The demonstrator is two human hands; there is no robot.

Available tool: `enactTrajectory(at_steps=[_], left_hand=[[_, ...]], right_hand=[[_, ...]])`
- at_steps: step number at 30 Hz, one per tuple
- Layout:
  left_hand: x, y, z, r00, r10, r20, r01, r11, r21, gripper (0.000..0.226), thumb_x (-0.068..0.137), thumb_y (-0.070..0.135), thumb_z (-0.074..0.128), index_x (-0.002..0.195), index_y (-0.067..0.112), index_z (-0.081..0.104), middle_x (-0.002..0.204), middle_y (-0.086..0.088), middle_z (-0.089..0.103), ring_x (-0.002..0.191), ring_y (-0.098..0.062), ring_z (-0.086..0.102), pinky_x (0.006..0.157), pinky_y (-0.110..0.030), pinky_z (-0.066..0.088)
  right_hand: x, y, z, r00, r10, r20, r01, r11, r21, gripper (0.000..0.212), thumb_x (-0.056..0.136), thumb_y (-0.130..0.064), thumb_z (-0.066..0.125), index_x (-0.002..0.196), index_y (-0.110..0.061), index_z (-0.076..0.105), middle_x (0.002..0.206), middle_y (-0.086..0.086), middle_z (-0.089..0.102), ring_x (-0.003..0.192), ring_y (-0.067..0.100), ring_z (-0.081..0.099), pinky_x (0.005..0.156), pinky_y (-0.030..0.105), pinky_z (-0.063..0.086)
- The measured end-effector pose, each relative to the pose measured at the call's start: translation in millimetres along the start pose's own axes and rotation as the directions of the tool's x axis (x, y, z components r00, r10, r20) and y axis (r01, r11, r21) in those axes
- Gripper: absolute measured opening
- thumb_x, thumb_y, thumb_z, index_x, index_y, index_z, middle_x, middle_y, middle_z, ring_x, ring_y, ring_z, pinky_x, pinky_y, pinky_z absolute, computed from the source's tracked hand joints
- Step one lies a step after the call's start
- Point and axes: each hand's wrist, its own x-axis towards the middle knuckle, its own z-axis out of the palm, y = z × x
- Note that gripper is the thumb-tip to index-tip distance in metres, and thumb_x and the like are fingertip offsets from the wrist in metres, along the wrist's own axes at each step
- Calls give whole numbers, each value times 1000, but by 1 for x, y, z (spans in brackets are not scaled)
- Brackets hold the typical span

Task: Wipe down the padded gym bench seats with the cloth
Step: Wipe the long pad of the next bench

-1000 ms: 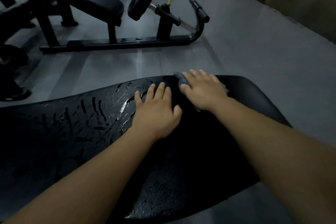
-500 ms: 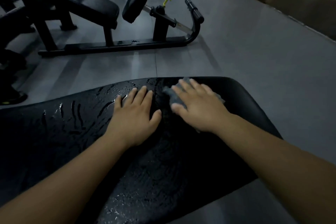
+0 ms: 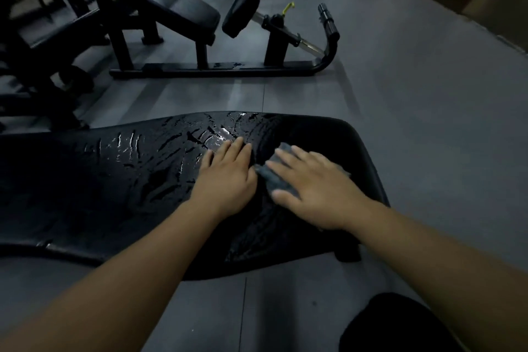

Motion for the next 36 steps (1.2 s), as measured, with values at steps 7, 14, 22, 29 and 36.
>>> enactTrajectory(at_steps=[7, 14, 22, 29, 36], left_hand=[[-7, 31, 4, 997, -73, -5, 73, 997, -37, 57, 104, 40, 28, 158, 25, 17, 167, 3, 6, 153, -16, 0, 123, -44, -1], [-12, 60, 5, 999, -9, 35, 9, 1000, 12, 57, 105, 43, 29, 158, 26, 17, 167, 4, 7, 153, -16, 2, 122, -44, 2], [13, 73, 1, 990, 125, 71, -129, 990, 52, 58, 102, 41, 28, 157, 23, 22, 166, 3, 16, 152, -17, 14, 123, -44, 14], [42, 72, 3, 988, 150, 20, -151, 989, 5, 56, 103, 37, 34, 156, 19, 25, 165, 0, 20, 151, -18, 16, 123, -42, 15], [71, 73, -3, 990, 143, 2, -143, 986, -85, 54, 93, 27, 42, 143, 10, 36, 157, -12, 33, 142, -28, 35, 115, -45, 32]], right_hand=[[10, 28, -2, 978, 204, -40, -204, 979, -11, 68, 99, -63, 23, 159, -31, 17, 168, -1, 8, 154, 23, 4, 123, 46, 8], [-34, 60, -3, 998, 62, -29, -61, 998, 34, 75, 88, -68, 15, 156, -38, 23, 167, -7, 14, 154, 19, 10, 122, 41, 12], [-44, 59, -5, 998, 55, -31, -54, 998, 30, 76, 88, -67, 12, 157, -36, 21, 167, -6, 12, 154, 19, 7, 123, 41, 9], [54, 91, -14, 958, 288, -3, -288, 957, 47, 60, 103, -52, 25, 159, -30, 17, 168, -1, 8, 154, 24, 6, 124, 45, 8], [34, 103, -6, 991, 120, -59, -112, 986, 122, 71, 94, -63, 26, 157, -31, 25, 167, -7, 15, 153, 17, 12, 123, 42, 14]])
